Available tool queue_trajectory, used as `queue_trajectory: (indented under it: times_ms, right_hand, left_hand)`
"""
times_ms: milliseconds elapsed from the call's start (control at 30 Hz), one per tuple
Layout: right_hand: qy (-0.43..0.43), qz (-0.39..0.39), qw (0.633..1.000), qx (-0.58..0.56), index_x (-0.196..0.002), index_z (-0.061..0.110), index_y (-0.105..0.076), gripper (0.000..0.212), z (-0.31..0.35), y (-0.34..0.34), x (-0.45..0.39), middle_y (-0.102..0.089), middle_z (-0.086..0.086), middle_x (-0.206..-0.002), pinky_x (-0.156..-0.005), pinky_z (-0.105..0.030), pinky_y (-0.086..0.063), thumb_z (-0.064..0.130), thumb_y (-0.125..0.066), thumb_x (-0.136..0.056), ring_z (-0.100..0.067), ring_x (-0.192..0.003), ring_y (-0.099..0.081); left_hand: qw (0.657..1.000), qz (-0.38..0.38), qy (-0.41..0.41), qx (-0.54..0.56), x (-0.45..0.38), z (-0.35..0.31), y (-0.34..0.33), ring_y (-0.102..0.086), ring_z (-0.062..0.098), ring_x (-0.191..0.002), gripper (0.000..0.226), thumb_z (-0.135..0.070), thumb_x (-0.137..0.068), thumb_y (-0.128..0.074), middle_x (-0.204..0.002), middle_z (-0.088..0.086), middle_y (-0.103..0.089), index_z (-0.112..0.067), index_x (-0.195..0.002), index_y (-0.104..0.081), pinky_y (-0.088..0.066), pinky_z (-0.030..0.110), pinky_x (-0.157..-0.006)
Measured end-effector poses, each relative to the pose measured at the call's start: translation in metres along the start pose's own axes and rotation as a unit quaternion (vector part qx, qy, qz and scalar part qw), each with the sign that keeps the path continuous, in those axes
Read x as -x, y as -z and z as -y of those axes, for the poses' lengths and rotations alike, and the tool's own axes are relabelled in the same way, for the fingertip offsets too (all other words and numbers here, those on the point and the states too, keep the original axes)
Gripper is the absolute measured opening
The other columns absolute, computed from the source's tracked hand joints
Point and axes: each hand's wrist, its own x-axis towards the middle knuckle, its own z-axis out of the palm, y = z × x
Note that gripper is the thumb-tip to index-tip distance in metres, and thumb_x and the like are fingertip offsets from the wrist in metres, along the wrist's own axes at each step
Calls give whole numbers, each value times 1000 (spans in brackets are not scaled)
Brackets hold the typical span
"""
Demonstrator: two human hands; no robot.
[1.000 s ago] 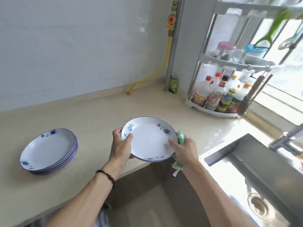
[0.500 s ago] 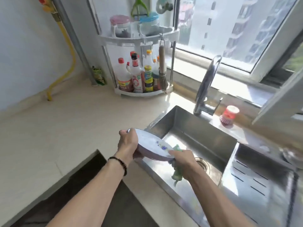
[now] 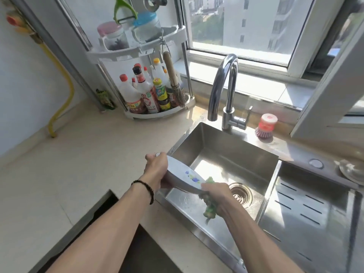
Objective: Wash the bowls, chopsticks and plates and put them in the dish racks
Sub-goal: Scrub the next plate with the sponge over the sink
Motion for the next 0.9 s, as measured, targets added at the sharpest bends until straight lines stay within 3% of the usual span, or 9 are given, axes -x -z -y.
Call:
queue_trajectory:
  times_ms: [167,267,367,500,567,600,667,800,900]
  right_hand:
    - [41,0,999,15,-81,-6,-69,20,-3,1,-13,-60,-15,-58,-42,-24,-36,13,-69,-86,-16,-39,-46]
    - [103,-18,990,92,-81,7,-69,32,1,2,-14,-65,-8,-60,-52,-28,-40,38,-69,-88,-21,-48,-53]
    - [202,-84,971,91,-78,22,-56,23,15,0,-5,-66,-7,-78,-59,-34,-45,40,-55,-93,-25,-65,-56]
    - [354,-85,915,173,-96,25,-55,22,46,-25,26,-58,-9,-103,-88,-46,-46,43,-43,-99,-32,-101,-53]
    - [401,-39,871,282,-132,25,-55,51,53,-40,43,-54,-9,-123,-103,-50,-39,53,-33,-95,-33,-125,-43]
    - [401,5,850,341,-149,27,-42,61,55,-48,49,-44,-10,-144,-114,-52,-28,55,-26,-98,-31,-142,-29]
    - [392,107,807,429,-160,31,-14,59,48,-62,59,-1,-6,-168,-124,-48,4,51,-18,-105,-21,-154,12]
    - [467,214,736,442,-157,34,2,53,33,-60,54,25,1,-164,-120,-35,21,44,-15,-108,-7,-143,38]
    - [472,152,748,441,-156,38,-19,52,36,-42,36,42,7,-155,-120,-32,21,50,-16,-106,-4,-140,42]
  left_hand:
    - [999,16,-11,29,14,4,7,-60,34,-107,30,-42,-103,-36,-118,8,-53,-28,-129,-35,-61,46,-57]
    - [997,16,-65,37,21,10,17,-61,29,-105,21,-40,-105,-34,-115,1,-54,-30,-124,-38,-61,47,-66]
    - [991,19,-127,29,26,15,30,-65,25,-102,21,-41,-107,-32,-117,-3,-58,-33,-125,-42,-59,42,-71]
    - [981,28,-185,51,31,17,40,-68,22,-105,27,-39,-107,-37,-118,-5,-67,-32,-127,-54,-55,36,-75]
    - [977,42,-196,69,33,17,41,-68,21,-108,31,-39,-107,-40,-121,-4,-69,-32,-133,-56,-56,35,-77]
    - [976,52,-198,76,35,16,41,-67,21,-112,31,-39,-107,-41,-123,-4,-69,-33,-133,-57,-56,36,-82]
    - [974,70,-199,82,37,14,41,-64,20,-119,29,-39,-107,-43,-125,-6,-69,-34,-128,-61,-53,43,-98]
    - [968,98,-206,104,44,10,44,-68,16,-112,25,-32,-107,-43,-117,-3,-73,-28,-121,-64,-54,33,-89]
    - [967,113,-205,99,47,12,46,-71,23,-106,27,-32,-107,-43,-118,6,-72,-24,-124,-62,-57,36,-80]
